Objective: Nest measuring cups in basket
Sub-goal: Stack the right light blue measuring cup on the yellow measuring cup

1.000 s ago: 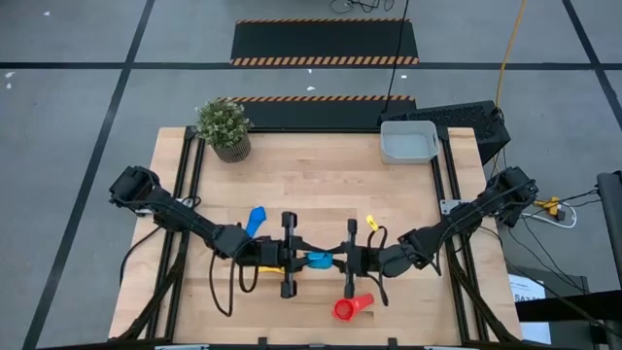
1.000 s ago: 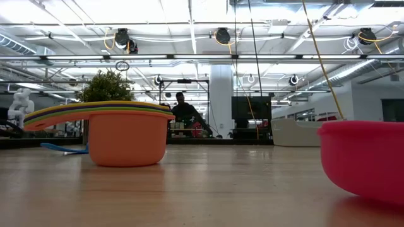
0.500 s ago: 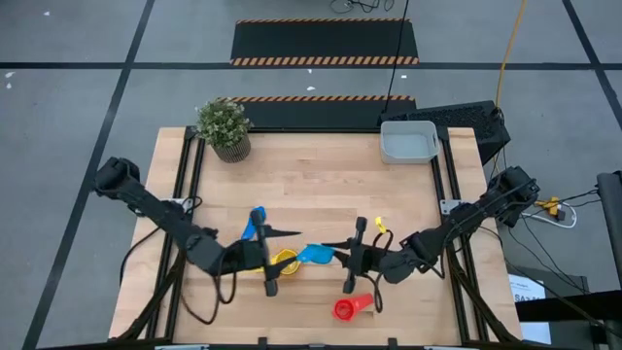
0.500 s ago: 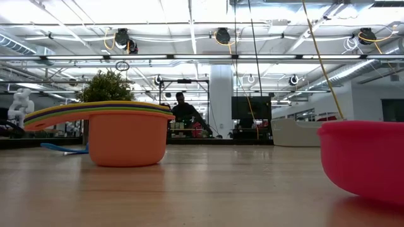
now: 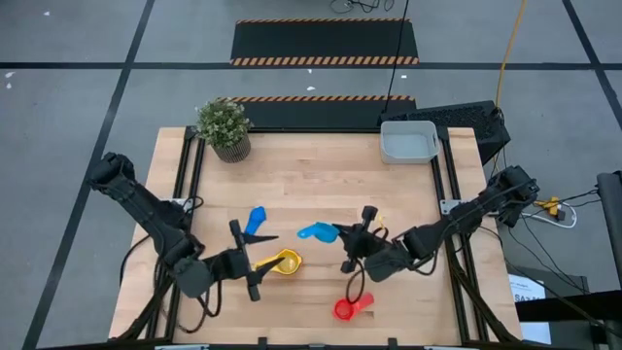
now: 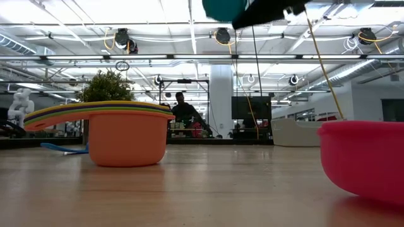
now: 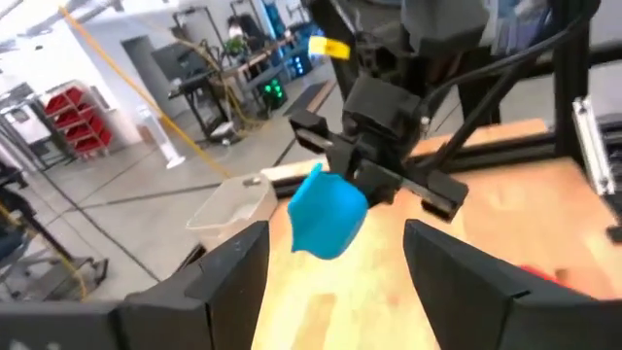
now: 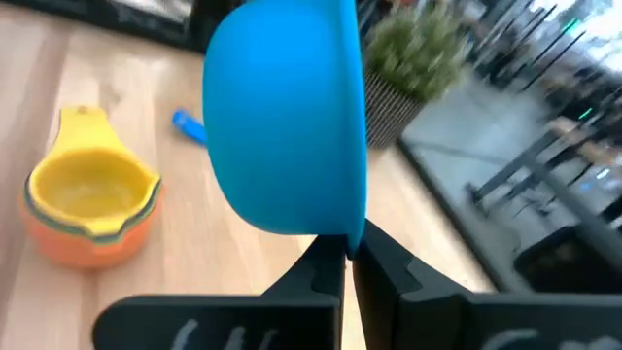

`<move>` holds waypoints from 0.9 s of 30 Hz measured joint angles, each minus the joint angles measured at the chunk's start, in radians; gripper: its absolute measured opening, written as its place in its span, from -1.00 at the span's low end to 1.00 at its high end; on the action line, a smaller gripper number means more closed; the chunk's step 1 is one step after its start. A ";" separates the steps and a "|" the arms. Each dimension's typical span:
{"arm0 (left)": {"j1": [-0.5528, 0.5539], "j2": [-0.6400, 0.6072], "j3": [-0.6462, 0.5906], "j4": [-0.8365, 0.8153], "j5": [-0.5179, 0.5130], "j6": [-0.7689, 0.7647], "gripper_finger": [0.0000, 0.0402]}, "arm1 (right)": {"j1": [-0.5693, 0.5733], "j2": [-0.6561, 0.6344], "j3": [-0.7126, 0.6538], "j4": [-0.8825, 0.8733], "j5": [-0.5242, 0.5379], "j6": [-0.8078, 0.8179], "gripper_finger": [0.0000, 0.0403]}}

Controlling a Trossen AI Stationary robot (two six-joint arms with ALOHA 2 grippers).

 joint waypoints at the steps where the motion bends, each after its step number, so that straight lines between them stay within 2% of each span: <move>1: 0.003 0.000 0.000 -0.024 -0.007 -0.017 0.20 | -0.010 0.000 0.000 -0.026 -0.022 0.026 -1.00; 13: 0.059 0.000 0.000 -0.267 0.010 -0.209 0.20 | -0.117 0.006 0.000 -0.279 -0.303 0.265 -1.00; 18: 0.119 0.010 0.000 -0.348 0.118 -0.296 0.20 | -0.138 0.016 -0.001 -0.342 -0.397 0.314 -1.00; 22: 0.174 0.049 0.000 -0.351 0.230 -0.302 0.20 | -0.138 0.018 -0.001 -0.354 -0.425 0.321 -1.00; 27: 0.237 0.116 0.000 -0.341 0.245 -0.287 0.20 | -0.138 0.018 -0.001 -0.355 -0.430 0.322 -1.00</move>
